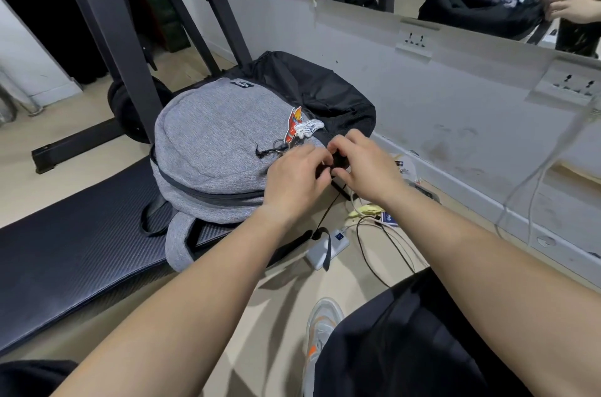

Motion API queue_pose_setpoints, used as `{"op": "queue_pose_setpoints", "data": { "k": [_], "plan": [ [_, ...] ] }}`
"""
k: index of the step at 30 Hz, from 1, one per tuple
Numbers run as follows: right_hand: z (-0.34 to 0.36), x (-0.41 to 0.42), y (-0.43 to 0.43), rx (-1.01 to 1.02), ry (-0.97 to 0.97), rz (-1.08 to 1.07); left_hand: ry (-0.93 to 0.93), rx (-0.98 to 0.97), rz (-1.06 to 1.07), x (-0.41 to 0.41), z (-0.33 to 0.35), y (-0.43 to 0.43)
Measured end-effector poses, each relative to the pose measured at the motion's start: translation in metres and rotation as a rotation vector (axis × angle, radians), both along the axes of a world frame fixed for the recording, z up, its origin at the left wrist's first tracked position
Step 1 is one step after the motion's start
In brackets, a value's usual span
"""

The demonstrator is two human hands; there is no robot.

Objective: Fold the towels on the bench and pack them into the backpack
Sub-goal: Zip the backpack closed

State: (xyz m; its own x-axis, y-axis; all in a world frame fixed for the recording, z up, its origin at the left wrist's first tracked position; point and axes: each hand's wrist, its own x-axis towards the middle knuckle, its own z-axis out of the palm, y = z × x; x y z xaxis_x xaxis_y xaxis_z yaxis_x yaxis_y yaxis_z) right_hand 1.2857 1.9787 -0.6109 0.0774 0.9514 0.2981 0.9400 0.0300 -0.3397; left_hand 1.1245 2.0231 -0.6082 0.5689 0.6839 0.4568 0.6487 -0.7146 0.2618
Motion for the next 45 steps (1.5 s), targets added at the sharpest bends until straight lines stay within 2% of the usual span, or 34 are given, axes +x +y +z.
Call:
{"op": "queue_pose_setpoints", "data": {
  "k": [4,11,19,23,25,29,36,38,42,45],
  "plan": [
    [0.001,-0.002,-0.001,0.024,-0.207,0.017,-0.027,-0.073,0.017,-0.001,0.005,-0.001],
    [0.010,-0.003,0.005,0.000,-0.389,-0.018,-0.017,-0.183,0.108,-0.033,0.026,-0.009],
    [0.033,-0.041,0.003,-0.118,-0.433,-0.106,-0.014,-0.155,0.272,-0.140,0.049,-0.028],
    [0.054,-0.086,-0.004,-0.022,-0.387,0.130,-0.057,-0.202,0.264,-0.143,0.051,-0.037],
    [0.058,-0.109,-0.003,-0.052,-0.433,0.200,-0.093,-0.225,0.270,-0.140,0.053,-0.040],
    [0.055,-0.119,0.002,-0.040,-0.531,0.165,-0.083,-0.254,0.288,-0.150,0.057,-0.041],
    [0.066,-0.118,0.000,-0.192,-0.597,0.056,-0.126,-0.270,0.558,-0.232,0.065,-0.014],
    [0.076,-0.137,0.002,-0.183,-0.572,0.071,-0.143,-0.277,0.545,-0.242,0.065,-0.010],
    [0.091,-0.198,0.015,-0.009,-0.492,0.210,-0.242,-0.328,0.503,-0.237,0.066,-0.006],
    [0.089,-0.236,0.034,-0.046,-0.503,0.231,-0.270,-0.337,0.476,-0.240,0.063,0.002]
  ]
}}
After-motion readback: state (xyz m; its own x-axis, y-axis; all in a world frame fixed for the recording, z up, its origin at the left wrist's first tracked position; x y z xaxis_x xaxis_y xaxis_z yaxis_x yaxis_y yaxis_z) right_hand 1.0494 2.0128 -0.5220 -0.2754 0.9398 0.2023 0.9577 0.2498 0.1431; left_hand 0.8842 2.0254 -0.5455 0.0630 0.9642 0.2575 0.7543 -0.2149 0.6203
